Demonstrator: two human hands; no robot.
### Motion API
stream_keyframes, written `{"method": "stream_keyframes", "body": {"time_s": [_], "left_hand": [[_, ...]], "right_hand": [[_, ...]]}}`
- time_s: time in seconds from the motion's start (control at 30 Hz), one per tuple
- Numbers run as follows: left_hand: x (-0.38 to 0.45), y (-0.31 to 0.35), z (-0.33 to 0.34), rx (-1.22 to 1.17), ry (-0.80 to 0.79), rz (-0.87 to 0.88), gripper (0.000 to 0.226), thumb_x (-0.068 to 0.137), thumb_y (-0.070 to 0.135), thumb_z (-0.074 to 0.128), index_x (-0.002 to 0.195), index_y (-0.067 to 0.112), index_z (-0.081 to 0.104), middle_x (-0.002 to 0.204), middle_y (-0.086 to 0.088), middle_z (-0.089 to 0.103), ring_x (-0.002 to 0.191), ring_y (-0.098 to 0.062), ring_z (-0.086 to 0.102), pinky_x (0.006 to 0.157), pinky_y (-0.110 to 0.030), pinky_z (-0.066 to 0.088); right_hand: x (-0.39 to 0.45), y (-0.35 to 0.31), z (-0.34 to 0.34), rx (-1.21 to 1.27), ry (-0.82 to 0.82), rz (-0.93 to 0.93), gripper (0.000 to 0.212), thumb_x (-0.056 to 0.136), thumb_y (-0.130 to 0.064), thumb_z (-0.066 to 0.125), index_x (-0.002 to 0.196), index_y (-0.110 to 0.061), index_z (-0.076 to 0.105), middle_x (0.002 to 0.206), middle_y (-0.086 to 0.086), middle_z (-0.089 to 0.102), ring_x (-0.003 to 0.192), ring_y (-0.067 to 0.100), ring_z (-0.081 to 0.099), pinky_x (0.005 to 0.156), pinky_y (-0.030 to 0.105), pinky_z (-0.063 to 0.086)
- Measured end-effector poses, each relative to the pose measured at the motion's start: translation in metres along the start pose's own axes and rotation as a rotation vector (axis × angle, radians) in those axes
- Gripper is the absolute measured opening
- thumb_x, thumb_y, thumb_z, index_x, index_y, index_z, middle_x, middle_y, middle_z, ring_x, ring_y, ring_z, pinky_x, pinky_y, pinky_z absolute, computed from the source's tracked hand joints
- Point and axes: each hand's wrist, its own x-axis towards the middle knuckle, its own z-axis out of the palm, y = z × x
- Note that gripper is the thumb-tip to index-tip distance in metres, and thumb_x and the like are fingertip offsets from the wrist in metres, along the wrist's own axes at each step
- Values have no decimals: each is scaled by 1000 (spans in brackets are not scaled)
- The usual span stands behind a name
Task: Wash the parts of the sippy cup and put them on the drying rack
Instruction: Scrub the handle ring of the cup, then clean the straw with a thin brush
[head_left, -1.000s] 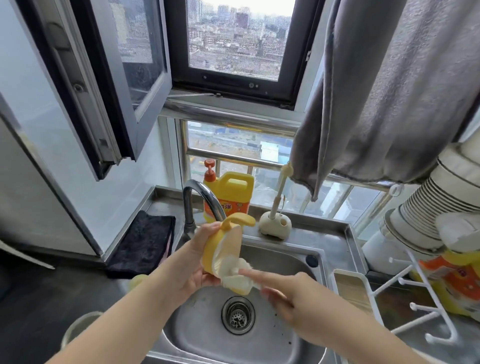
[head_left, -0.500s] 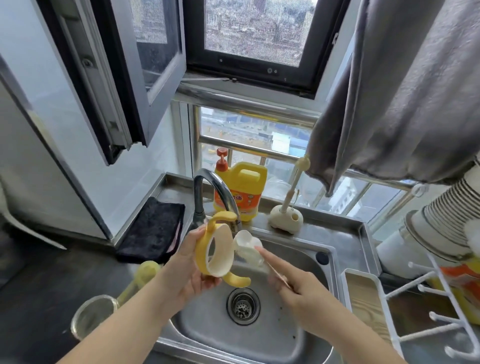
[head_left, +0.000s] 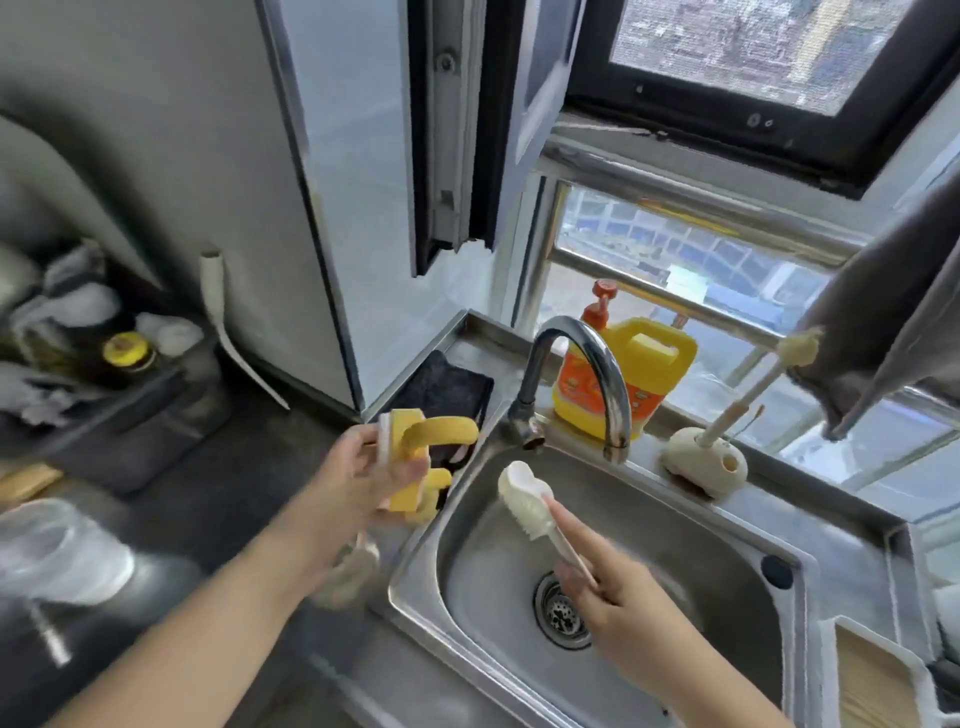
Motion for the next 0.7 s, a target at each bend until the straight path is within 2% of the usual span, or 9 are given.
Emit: {"method": "stream_keyframes", "body": {"time_s": [0.1,0.17,0.2,0.27,0.37,0.47,0.5,0.57,0.7], "left_hand": [[4,15,-25,317,364,58,78,48,54,81,114,23,54,106,1,66,96,-18,66,82,-41,54],[12,20,-41,508,523,42,66,62,48,82,113,19,51,105,4,61,96,-17,60,75,-34,47],[16,19,-51,610,558,12,66,66,47,81,116,19,49,107,3,58,99,-19,56,74,-32,42],[30,6,-71,771,560,-84,73,65,46,81,121,15,47,114,-2,56,108,-24,53,79,-33,42],[51,-21,-98,941,545,-239,74,65,46,80,123,14,46,122,-9,54,115,-28,49,92,-35,43],[69,-44,-113,1020,512,-375,82,64,54,78,127,14,43,128,-13,47,121,-28,43,90,-31,41],[76,-51,-115,1030,504,-401,85,63,59,76,127,15,42,129,-12,46,122,-27,41,85,-31,39],[88,-63,-118,1060,506,-423,94,58,73,69,130,19,43,130,-9,44,123,-27,39,82,-32,36],[103,-70,-108,1176,514,-396,99,59,77,66,130,14,37,135,-12,38,130,-28,31,99,-35,34]], "right_hand": [[10,-7,12,-32,0,-46,73,97,-20,49,109,-87,21,121,-8,64,113,15,56,79,4,41],[15,-11,20,-53,-19,-78,74,97,-22,49,108,-88,17,126,3,61,116,20,53,91,9,40],[18,-13,25,-66,-26,-94,73,97,-23,49,109,-87,16,128,4,59,116,21,54,90,11,42],[20,-12,31,-85,-14,-101,73,96,-23,49,109,-88,15,126,1,61,109,17,60,78,7,41],[23,-9,40,-90,-1,-87,73,95,-23,50,107,-88,18,116,-2,67,90,11,65,70,7,40],[20,-4,48,-64,-1,-25,76,95,-20,51,107,-88,18,88,-2,70,60,4,52,65,8,40],[18,-3,51,-55,10,0,77,95,-19,52,106,-88,18,87,-5,69,63,4,54,66,5,38],[16,0,55,-50,25,36,79,94,-18,53,104,-88,18,103,-9,69,80,3,60,72,-1,35],[12,2,62,-47,56,101,77,93,-17,54,106,-87,23,111,-6,68,83,3,60,72,-2,33]]}}
